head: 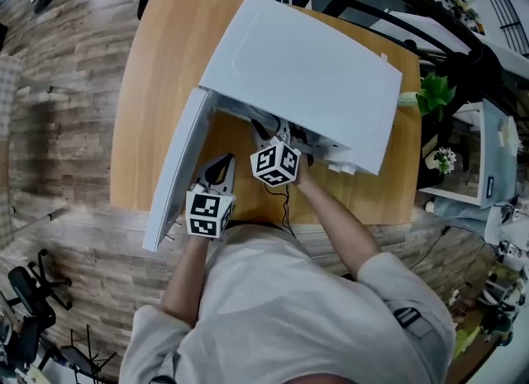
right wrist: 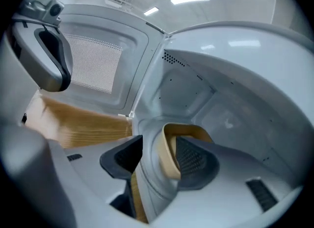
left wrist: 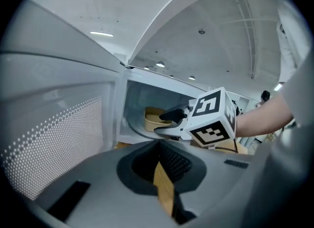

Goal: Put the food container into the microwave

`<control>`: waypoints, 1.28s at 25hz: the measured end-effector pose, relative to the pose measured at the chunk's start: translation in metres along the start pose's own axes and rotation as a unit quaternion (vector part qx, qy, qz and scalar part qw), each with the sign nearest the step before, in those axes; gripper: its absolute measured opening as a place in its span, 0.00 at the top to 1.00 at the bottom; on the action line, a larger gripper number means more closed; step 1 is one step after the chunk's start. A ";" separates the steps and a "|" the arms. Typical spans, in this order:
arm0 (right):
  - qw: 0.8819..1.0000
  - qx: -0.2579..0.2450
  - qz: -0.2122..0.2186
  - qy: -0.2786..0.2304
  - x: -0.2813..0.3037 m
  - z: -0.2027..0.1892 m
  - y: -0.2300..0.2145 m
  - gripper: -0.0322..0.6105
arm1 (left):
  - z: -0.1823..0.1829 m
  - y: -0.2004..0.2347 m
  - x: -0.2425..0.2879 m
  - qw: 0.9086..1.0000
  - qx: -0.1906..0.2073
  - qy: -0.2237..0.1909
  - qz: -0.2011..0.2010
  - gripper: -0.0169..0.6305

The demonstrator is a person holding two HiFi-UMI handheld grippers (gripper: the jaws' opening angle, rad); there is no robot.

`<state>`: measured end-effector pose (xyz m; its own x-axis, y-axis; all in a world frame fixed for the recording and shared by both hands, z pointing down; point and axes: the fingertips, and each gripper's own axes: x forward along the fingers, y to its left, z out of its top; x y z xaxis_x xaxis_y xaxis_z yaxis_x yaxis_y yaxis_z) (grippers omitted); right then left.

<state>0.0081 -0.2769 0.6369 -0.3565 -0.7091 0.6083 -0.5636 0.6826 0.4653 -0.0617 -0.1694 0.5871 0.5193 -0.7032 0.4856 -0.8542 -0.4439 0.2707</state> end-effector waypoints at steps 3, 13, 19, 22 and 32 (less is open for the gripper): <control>1.000 0.016 0.003 -0.008 -0.010 -0.001 0.008 0.62 | 0.000 -0.004 -0.004 1.000 0.011 0.000 -0.002 0.95; 0.996 0.084 0.012 -0.016 -0.051 -0.015 0.031 0.64 | -0.010 -0.019 -0.016 1.000 0.020 0.007 -0.008 0.95; 0.995 0.098 0.001 -0.012 -0.078 -0.027 0.040 0.76 | -0.018 -0.028 -0.024 1.000 0.027 0.008 -0.013 0.95; 0.993 0.113 -0.009 -0.016 -0.093 -0.033 0.040 0.82 | -0.021 -0.037 -0.025 0.999 0.030 0.009 -0.020 0.95; 0.983 0.182 -0.004 -0.021 -0.140 -0.053 0.038 0.94 | -0.020 -0.071 -0.018 0.997 0.051 0.012 -0.054 0.95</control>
<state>0.0763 -0.1419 0.6035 -0.3767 -0.7261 0.5752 -0.7935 0.5734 0.2041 -0.0111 -0.1144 0.5760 0.6066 -0.6346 0.4789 -0.7854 -0.5716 0.2375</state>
